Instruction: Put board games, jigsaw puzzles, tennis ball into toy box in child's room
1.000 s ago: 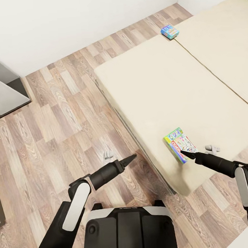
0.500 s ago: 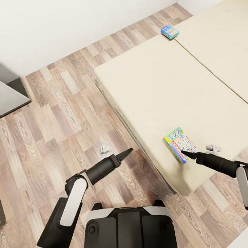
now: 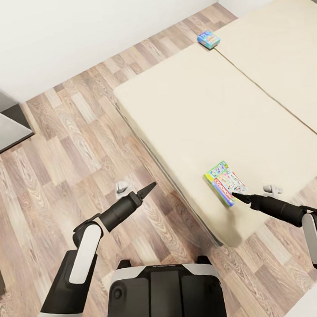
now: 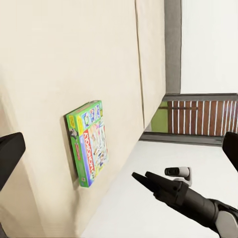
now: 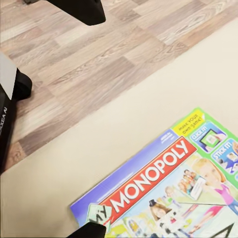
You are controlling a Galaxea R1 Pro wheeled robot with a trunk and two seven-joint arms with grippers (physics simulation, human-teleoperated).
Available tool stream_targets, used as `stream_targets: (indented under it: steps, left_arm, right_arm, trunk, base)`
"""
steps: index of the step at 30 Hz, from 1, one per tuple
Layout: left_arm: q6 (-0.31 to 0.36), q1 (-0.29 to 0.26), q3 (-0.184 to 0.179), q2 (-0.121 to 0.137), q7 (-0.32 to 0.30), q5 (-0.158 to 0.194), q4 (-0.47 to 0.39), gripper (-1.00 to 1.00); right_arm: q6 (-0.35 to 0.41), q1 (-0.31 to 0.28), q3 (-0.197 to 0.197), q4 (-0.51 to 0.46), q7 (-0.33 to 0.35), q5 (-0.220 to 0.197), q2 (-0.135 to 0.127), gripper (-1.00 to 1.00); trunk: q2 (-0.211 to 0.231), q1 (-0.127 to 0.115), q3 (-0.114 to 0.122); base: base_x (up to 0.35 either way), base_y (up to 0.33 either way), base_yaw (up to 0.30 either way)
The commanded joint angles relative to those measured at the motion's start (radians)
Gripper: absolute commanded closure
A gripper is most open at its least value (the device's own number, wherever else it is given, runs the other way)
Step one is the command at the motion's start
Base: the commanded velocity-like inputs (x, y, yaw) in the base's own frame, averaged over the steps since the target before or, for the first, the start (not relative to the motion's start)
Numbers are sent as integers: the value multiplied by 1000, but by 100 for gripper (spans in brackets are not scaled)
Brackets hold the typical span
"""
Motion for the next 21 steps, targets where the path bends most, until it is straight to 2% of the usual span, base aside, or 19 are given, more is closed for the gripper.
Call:
stream_targets:
  steps: [1, 9, 11, 12, 13, 14, 15, 16, 18, 19, 21]
  left_arm:
    - [7, -1, 6, 0, 1, 5, 0, -100]
    - [36, -12, 17, 1, 43, 4, 12, -100]
    - [101, -29, 20, 0, 101, 3, 24, -100]
    - [101, -29, 20, 0, 101, 3, 24, -100]
    - [141, -39, 21, 0, 137, 3, 30, -100]
    - [141, -39, 21, 0, 137, 3, 30, -100]
    - [179, -50, 22, -1, 175, 4, 38, -100]
    - [179, -50, 22, -1, 175, 4, 38, -100]
    - [230, -72, 23, -1, 245, 4, 52, -100]
    - [230, -72, 23, -1, 245, 4, 52, -100]
    - [263, -94, 24, -1, 301, 4, 62, -100]
  right_arm:
    - [5, -1, -1, 0, 3, 0, 0, -100]
    - [5, -1, -1, 0, 3, 0, 0, -100]
    - [5, -1, -1, 0, 3, 0, 0, -100]
    - [5, -1, -1, 0, 3, 0, 0, -100]
    - [5, -1, -1, 0, 3, 0, 0, -100]
    - [5, -1, -1, 0, 3, 0, 0, -100]
    - [6, -1, -1, 0, 2, 0, 0, -100]
    - [6, -1, -1, 0, 2, 0, 0, -100]
    - [5, -1, -1, 0, 2, 0, 0, -100]
    - [5, -1, -1, 0, 2, 0, 0, -100]
    - [6, -1, -1, 0, 2, 0, 0, -100]
  trunk:
    - [-1, 0, -1]
    - [-1, 0, -1]
    - [-1, 0, -1]
    - [-1, 0, -1]
    - [-1, 0, -1]
    - [-1, 0, -1]
    - [-1, 0, -1]
    - [-1, 0, -1]
    - [-1, 0, -1]
    - [-1, 0, -1]
    - [-1, 0, -1]
  base:
    - [0, 0, -209]
    - [0, 0, -231]
    - [0, 0, -250]
    - [0, 0, -251]
    - [0, 0, -254]
    - [0, 0, -254]
    - [0, 0, -257]
    - [0, 0, -257]
    - [0, 0, -260]
    - [0, 0, -260]
    - [0, 0, -262]
